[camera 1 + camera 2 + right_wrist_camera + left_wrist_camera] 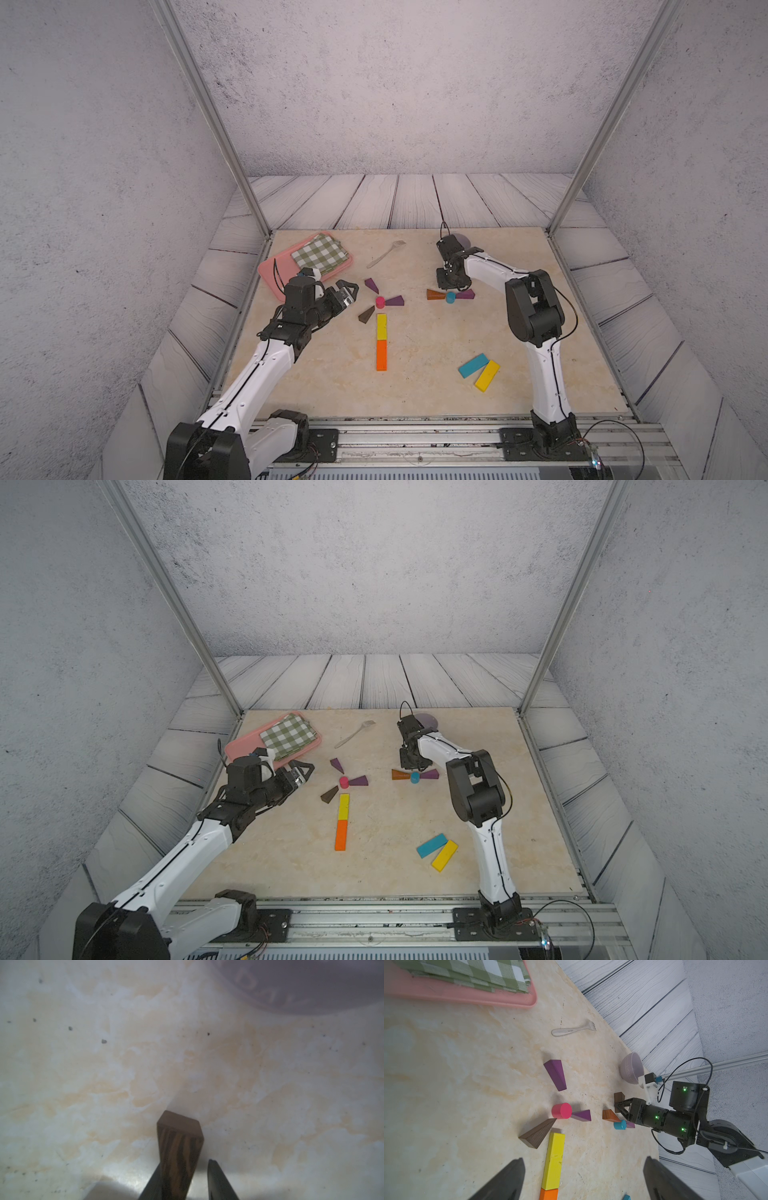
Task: Assemble a small pinwheel with building blocks
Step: Assemble the building block at the center of the board.
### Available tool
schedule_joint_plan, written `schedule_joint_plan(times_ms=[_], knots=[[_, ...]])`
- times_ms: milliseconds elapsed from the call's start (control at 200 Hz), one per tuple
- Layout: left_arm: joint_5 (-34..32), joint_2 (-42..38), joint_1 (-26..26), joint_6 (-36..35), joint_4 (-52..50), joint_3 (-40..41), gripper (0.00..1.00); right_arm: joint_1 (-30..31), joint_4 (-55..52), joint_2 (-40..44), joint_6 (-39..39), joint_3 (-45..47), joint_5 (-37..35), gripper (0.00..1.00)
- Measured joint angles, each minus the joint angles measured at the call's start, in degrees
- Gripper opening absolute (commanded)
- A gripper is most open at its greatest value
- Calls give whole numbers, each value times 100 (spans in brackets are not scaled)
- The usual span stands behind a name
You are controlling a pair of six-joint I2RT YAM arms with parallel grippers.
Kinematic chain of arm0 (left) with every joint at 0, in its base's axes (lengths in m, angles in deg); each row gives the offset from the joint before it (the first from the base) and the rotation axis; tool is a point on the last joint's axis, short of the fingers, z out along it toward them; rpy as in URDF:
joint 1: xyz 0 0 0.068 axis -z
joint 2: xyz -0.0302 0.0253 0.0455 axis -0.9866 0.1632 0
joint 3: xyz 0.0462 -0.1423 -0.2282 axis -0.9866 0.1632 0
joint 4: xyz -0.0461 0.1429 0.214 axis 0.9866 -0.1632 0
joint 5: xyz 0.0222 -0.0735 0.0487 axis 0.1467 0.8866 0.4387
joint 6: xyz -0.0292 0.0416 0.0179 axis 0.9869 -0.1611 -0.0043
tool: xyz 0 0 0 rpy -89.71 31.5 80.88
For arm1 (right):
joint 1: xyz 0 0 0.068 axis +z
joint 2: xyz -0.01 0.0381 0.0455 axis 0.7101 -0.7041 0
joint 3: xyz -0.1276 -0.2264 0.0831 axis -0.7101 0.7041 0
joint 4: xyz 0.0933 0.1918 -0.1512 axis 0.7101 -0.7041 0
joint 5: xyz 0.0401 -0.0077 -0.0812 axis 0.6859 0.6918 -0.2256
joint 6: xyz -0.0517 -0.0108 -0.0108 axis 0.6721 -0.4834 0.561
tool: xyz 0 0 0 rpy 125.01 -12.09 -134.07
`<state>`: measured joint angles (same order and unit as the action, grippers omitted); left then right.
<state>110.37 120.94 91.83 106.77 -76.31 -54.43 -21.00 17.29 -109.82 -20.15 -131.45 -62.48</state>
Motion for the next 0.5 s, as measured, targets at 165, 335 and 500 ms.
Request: schedule_joint_plan(times_ms=[165,335,500], knots=[[26,-15,-83,-55,-46,0,96,0,-83,37,129,31,24,44],[57,-105,-184,-162,-184,0,96,0,-63,570,538,625,151,51],[66,-181,-238,-254,-273,0,96,0,4,1475,1237,1040,527,52]])
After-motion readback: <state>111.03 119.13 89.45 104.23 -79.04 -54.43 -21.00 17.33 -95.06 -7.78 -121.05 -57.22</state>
